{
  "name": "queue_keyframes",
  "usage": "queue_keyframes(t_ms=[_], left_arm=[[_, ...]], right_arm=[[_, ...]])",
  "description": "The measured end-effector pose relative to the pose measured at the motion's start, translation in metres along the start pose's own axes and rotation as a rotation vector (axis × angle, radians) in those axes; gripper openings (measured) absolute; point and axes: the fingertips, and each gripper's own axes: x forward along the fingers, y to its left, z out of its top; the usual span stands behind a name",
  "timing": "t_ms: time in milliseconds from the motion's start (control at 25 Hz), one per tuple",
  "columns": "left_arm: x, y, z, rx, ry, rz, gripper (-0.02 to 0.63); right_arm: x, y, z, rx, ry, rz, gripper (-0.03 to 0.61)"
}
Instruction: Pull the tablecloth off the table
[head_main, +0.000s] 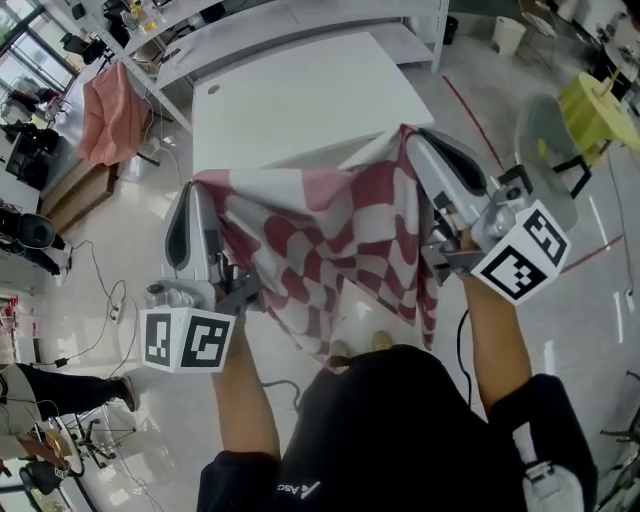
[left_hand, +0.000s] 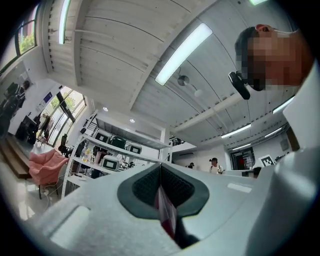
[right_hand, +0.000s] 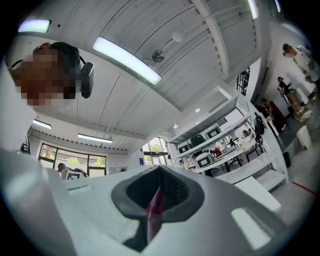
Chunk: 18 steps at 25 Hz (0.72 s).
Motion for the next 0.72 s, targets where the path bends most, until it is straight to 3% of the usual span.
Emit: queue_keyframes(t_ms=[320, 720], left_arm=[[-0.011, 0.012, -0.024, -0.075, 0.021, -0.022, 0.014], [-0.023, 0.022, -0.035, -0.109, 0.038, -0.032, 0.014]], right_arm=[[-0.005, 0.001, -0.032, -0.020, 0.018, -0.054, 0.006], [-0.010, 0.010, -0.062, -0.045, 0.070, -0.096, 0.006]])
